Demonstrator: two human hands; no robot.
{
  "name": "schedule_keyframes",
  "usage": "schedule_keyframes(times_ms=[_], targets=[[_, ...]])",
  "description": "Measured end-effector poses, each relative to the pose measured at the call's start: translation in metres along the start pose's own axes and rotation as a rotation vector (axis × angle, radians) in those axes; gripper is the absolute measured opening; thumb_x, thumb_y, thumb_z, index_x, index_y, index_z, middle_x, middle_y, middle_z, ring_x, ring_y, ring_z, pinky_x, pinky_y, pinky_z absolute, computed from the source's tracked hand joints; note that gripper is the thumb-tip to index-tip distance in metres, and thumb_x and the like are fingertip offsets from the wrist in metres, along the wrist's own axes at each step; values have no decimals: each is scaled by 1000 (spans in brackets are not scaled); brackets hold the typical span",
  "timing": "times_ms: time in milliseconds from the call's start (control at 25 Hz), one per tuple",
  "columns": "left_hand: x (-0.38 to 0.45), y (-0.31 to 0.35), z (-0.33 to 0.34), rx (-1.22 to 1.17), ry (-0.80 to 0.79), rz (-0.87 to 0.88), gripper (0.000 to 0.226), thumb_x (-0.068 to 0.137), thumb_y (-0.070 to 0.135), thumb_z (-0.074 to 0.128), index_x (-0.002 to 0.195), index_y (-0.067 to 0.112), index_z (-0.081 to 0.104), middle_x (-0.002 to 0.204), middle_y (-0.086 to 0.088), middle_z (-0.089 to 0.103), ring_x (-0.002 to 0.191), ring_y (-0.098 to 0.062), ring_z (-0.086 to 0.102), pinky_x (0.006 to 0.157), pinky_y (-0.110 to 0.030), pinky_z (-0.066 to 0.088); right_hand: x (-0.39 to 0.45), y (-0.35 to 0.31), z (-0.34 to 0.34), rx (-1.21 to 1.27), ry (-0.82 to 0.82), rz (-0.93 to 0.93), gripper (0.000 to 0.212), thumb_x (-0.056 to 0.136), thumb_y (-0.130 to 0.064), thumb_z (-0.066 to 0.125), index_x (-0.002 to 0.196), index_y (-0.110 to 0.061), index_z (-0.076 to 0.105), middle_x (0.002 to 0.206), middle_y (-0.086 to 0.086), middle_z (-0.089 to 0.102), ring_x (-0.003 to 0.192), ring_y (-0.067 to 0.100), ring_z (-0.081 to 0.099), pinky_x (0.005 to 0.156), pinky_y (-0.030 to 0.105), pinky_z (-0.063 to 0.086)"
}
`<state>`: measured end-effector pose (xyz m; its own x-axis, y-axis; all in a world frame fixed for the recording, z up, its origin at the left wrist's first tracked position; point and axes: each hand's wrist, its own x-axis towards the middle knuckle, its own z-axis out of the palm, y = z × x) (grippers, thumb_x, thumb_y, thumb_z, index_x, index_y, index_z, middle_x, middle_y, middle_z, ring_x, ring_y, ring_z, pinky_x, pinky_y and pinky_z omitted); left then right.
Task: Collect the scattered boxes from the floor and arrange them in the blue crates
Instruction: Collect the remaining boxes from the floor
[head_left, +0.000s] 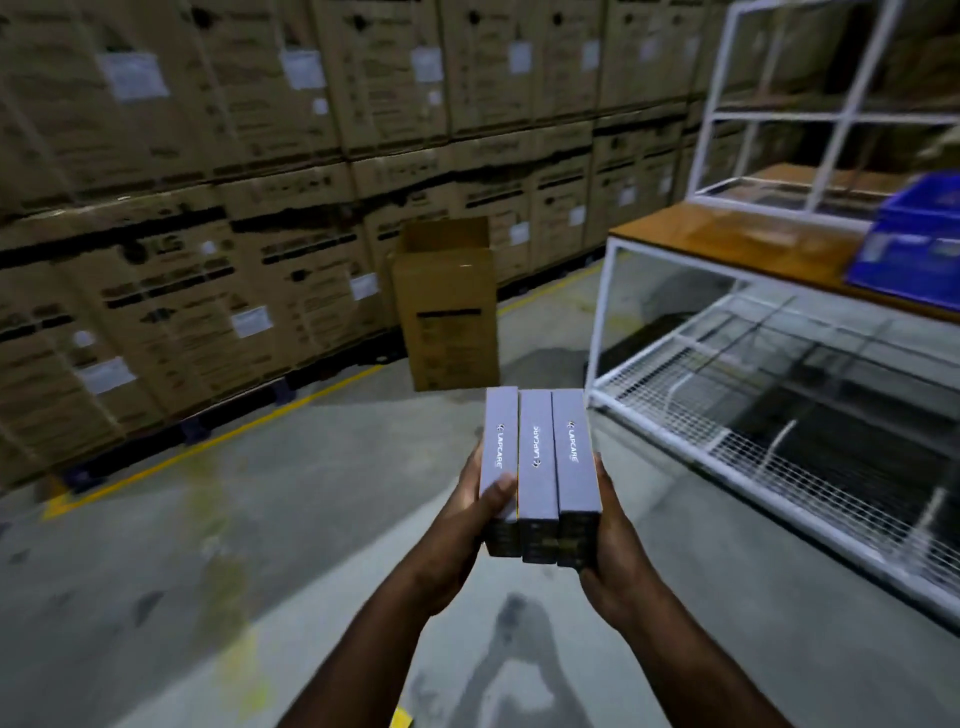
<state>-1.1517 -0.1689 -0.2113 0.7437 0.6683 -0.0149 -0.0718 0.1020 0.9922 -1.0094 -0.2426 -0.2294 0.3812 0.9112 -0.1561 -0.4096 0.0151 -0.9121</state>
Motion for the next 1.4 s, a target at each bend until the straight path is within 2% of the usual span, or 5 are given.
schedule_keyframes(times_ms=[400, 680, 840, 1160, 1400], targets=[[192, -10, 169, 184, -456, 66, 97, 74, 1, 83, 151, 25, 29, 143, 1, 56, 132, -21, 54, 98, -50, 53, 39, -97, -207, 49, 349, -192, 51, 99, -61, 34, 137, -34, 54, 131, -2, 65, 118, 23, 64, 94, 58, 52], [335, -13, 276, 62, -653, 145, 68, 78, 2, 78, 127, 43, 56, 125, 5, 68, 118, -15, 64, 82, -29, 57, 90, -165, -321, -41, 652, -344, 50, 90, -63, 44, 135, -41, 49, 128, -5, 67, 110, 22, 68, 93, 58, 53], [430, -6, 342, 58, -743, 133, 81, 75, 11, 84, 142, 27, 41, 131, 2, 65, 121, -20, 63, 85, -31, 58, 116, -222, -379, -83, 804, -442, 48, 93, -61, 41, 138, -44, 46, 132, -7, 63, 116, 18, 65, 98, 54, 52], [541, -23, 488, 61, -791, 194, 96, 59, 46, 93, 140, 37, 43, 144, -3, 48, 126, -12, 58, 96, -37, 56, 134, -291, -507, -75, 929, -474, 97, 59, -92, 53, 142, -41, 44, 134, -1, 63, 116, 19, 65, 95, 52, 53], [607, -20, 610, 51, -690, 186, 87, 60, 35, 93, 130, 27, 41, 126, 1, 64, 111, -9, 66, 80, -23, 58, 157, -365, -643, -60, 933, -570, 62, 84, -69, 51, 134, -33, 53, 132, 7, 63, 119, 29, 63, 95, 57, 52]])
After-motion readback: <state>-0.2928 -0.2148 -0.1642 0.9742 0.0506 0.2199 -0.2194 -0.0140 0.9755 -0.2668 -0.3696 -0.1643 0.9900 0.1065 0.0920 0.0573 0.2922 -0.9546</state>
